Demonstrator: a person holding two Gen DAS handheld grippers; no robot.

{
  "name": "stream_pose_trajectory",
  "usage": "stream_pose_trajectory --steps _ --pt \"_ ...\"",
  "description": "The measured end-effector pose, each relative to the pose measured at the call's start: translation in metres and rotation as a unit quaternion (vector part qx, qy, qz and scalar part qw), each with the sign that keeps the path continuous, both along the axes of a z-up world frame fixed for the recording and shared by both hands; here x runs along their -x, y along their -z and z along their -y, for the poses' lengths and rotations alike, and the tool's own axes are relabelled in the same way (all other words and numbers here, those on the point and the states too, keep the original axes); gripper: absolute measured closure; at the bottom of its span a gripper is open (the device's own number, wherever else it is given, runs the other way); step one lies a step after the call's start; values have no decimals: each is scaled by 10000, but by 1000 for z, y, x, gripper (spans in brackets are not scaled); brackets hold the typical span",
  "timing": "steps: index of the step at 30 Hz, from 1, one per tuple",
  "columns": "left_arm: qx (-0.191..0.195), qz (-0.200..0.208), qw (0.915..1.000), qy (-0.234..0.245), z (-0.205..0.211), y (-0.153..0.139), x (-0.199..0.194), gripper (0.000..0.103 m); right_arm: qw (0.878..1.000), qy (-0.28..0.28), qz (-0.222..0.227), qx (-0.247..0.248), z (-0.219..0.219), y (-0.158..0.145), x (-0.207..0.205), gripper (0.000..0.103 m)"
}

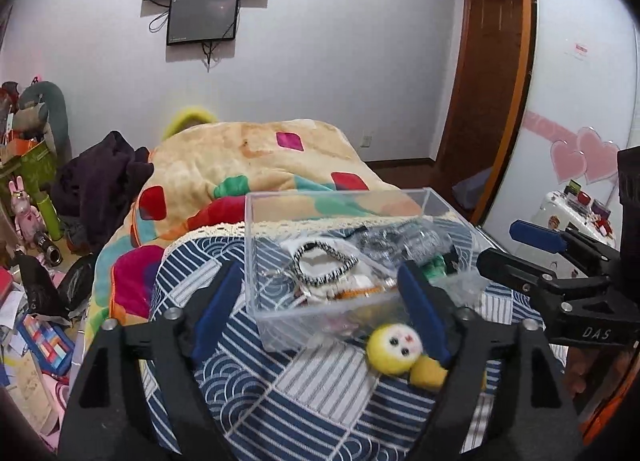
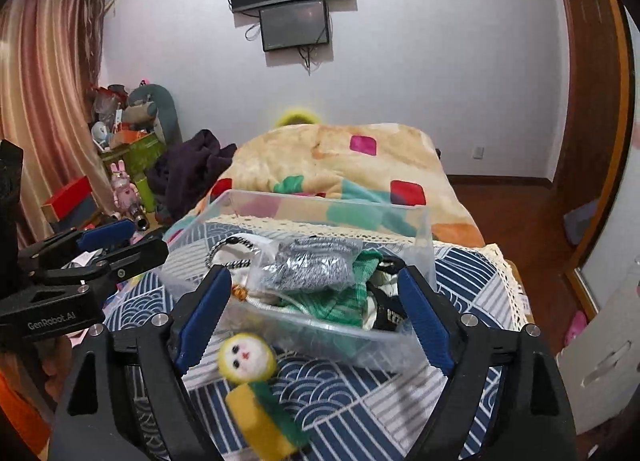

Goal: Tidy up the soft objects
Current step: 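Grasp the yellow felt-ball doll with the left tool while the right tool grasps the yellow sponge doll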

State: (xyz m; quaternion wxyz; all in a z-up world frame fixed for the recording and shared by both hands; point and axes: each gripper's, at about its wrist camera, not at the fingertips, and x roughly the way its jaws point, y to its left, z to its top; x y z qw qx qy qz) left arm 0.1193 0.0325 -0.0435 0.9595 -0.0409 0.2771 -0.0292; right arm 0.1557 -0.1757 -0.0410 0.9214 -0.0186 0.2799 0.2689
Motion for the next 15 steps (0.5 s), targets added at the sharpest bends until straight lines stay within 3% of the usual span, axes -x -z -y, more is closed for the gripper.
stream_pose_trajectory --steps 4,15 --pt "-44 -162 9998 94 5 10 12 14 9998 -150 -115 -24 1 9 10 20" --pt "-56 -1015 9945 269 13 67 18 13 9921 -747 -963 304 -17 70 20 21"
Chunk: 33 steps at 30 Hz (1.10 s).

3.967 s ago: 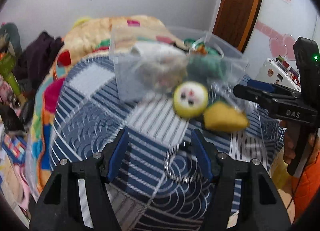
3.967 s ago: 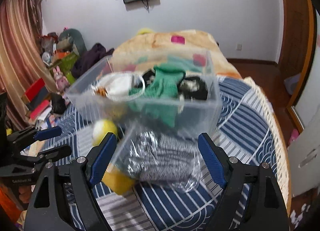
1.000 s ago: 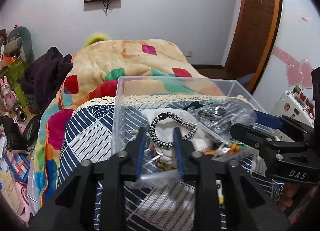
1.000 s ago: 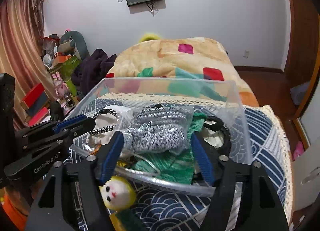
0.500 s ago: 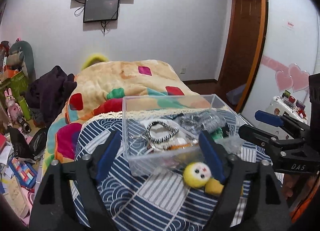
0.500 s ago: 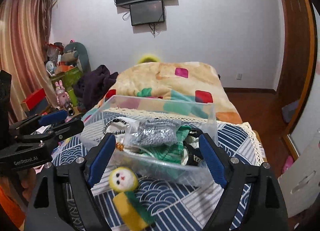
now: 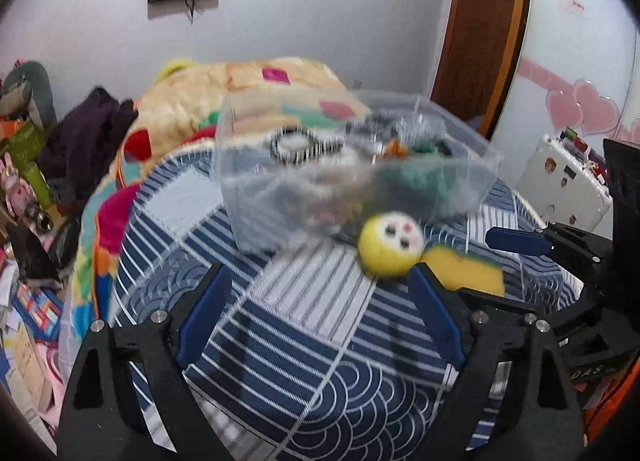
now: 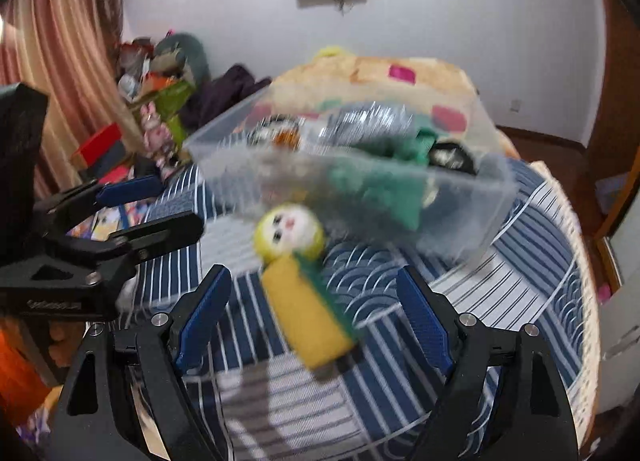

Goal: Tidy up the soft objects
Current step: 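Grasp the yellow felt-ball doll with the left tool while the right tool grasps the yellow sponge doll, then lower both yellow dolls into the clear box and open both tools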

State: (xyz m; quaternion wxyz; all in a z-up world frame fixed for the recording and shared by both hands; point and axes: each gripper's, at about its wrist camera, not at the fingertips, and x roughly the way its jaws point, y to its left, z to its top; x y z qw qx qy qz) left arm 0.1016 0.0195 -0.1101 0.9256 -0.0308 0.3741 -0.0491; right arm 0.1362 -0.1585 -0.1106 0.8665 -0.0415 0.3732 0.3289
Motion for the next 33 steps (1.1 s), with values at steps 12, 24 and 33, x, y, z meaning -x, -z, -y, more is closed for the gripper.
stream_pose_trajectory --steps 12,24,33 --pt "-15 -303 9992 255 25 22 -10 13 9995 -35 -301 -48 13 19 1 67" --pt "351 -584 9965 488 47 25 -55 49 9978 579 31 -324 54 7 5 67" --pt "110 -145 9985 510 45 11 -28 60 9967 720 50 -381 59 2 1 67"
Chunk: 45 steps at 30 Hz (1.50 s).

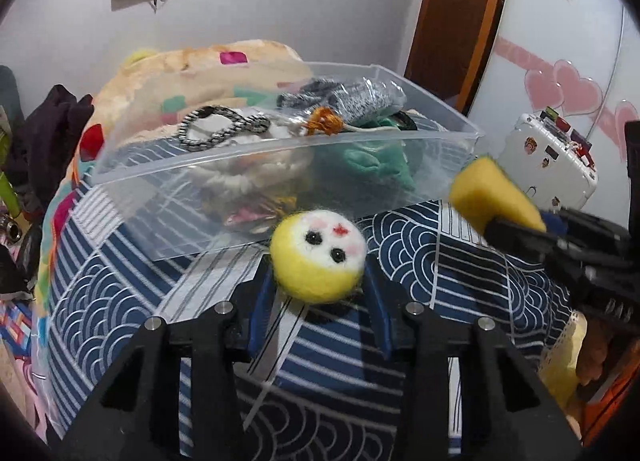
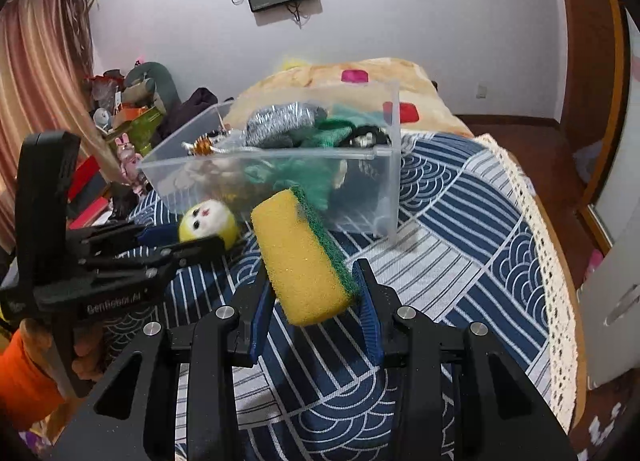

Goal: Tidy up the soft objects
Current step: 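Lower both yellow dolls into the clear box and open both tools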

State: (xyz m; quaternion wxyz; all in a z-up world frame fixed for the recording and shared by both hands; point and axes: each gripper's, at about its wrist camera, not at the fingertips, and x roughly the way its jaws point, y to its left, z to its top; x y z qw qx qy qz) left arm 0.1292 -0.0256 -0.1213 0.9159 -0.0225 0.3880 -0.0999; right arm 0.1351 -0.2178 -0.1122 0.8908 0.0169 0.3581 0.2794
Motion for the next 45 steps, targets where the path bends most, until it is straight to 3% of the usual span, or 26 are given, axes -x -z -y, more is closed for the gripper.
stream_pose_trajectory --steps 8,14,20,30,34,38,45 --pt "287 487 9976 -409 -41 -41 17 60 9990 130 415 -111 2 -29 0 67" --pt "230 850 9937 -689 -63 -67 7 60 9969 315 667 -281 2 -50 -14 67" --pt "225 630 9939 -879 -72 -54 -21 60 9952 409 870 -156 -10 -60 -36 67" --pt "-179 615 9936 -935 -59 -39 -43 60 9981 502 356 67 -27 -32 -63 66" --pt "-189 624 9939 -894 -58 -38 -41 52 9982 484 311 166 -27 -29 -60 66" --pt "-128 627 9941 -879 -58 -42 -35 43 9987 313 353 171 -26 -32 -55 42" --pt "45 717 9938 -852 -60 -54 -18 43 9970 309 590 401 -28 -41 -42 38"
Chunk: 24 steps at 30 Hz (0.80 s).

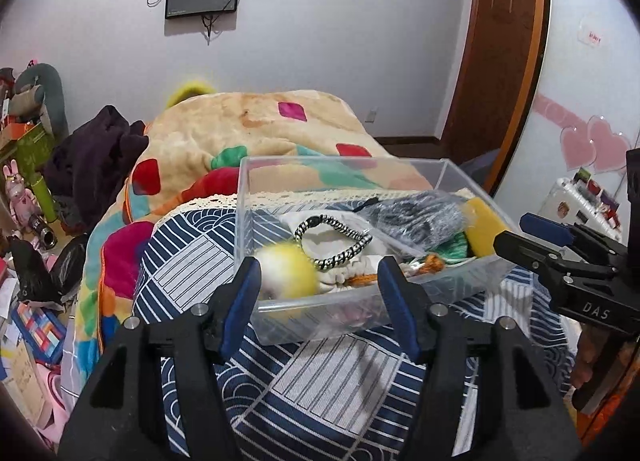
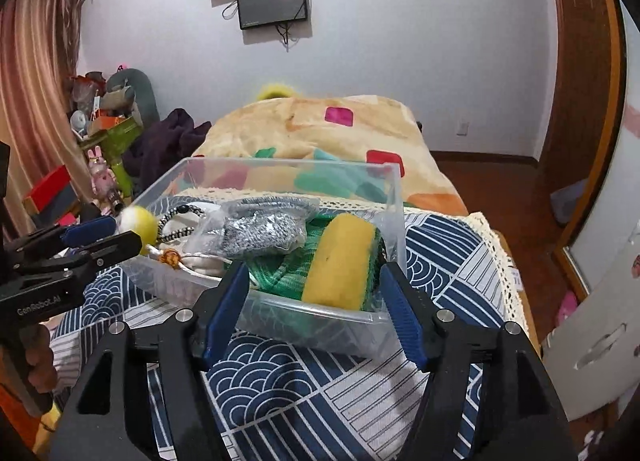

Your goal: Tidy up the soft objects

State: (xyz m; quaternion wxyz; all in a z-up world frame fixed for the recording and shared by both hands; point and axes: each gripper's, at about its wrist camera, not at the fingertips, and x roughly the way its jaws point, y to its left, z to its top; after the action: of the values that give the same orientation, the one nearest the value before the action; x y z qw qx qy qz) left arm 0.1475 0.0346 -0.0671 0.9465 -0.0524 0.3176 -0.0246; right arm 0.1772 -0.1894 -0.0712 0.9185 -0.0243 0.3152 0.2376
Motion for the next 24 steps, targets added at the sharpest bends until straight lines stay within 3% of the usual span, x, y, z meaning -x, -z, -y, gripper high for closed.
stream_pose_trajectory --steps 11,14,24 --pt "213 892 9958 39 1 -63 46 43 9958 -13 803 -445 11 -55 33 37" --pt "146 1162 9931 96 6 -80 60 42 9919 -24 1087 -653 16 -72 46 27" --pt "-117 1856 9825 138 19 -114 97 26 9777 -58 1809 -1060 21 -108 76 14"
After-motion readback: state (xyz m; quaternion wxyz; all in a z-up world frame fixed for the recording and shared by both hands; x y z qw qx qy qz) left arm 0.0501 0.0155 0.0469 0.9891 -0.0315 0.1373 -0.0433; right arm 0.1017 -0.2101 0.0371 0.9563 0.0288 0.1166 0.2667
